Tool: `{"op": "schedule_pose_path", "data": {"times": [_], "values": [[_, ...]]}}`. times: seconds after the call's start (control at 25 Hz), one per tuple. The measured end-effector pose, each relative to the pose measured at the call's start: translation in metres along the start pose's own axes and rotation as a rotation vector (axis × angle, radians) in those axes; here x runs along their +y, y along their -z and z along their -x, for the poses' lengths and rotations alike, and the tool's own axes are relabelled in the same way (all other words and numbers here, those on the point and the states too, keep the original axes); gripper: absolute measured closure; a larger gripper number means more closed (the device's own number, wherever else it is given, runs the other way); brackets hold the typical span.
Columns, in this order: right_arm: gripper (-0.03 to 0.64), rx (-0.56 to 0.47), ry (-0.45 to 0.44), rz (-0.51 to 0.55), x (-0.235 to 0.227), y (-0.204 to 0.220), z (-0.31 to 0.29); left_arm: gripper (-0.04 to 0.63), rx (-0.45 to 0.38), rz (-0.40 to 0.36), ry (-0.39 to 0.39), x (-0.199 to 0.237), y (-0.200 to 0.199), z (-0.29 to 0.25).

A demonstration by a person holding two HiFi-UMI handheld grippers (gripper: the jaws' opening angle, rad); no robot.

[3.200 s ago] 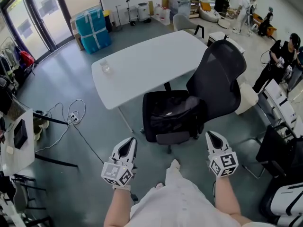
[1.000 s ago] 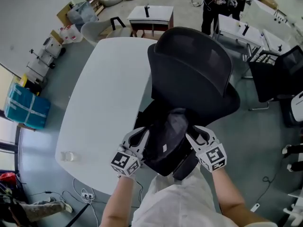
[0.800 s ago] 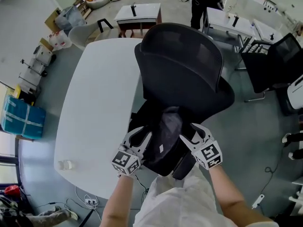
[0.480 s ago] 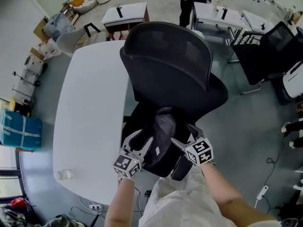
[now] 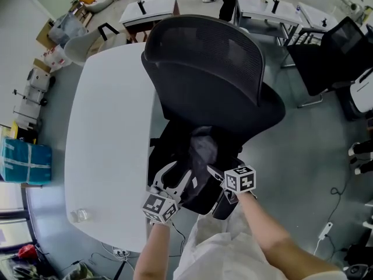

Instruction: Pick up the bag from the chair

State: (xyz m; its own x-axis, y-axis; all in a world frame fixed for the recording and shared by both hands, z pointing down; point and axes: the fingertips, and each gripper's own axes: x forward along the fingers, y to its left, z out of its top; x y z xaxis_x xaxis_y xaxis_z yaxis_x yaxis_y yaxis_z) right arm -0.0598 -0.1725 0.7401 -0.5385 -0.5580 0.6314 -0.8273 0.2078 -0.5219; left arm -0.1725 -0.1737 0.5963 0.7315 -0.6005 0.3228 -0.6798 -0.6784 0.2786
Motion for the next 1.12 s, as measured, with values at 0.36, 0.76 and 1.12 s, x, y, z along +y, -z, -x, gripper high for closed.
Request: {"op": "schedule_pose_path", "data": {"times": [0.36, 0.76, 1.12], "values": [[0.219, 0.082, 0.006, -0.024, -0.006, 0.007, -0.027, 0.404, 0.04, 0.004, 0.016, -0.011, 0.019, -0.003], [0.265, 0.148, 0.052, 0.017, -0.013, 0.002, -0.041, 0.393, 0.045, 0.083, -0.007, -0.012, 0.041, 0.002], [0.554, 0.121, 0.013, 0.174, 0.004, -0.001, -0.043, 0.368, 0.085, 0.081, -0.033, 0.022, 0.052, 0.012]]}}
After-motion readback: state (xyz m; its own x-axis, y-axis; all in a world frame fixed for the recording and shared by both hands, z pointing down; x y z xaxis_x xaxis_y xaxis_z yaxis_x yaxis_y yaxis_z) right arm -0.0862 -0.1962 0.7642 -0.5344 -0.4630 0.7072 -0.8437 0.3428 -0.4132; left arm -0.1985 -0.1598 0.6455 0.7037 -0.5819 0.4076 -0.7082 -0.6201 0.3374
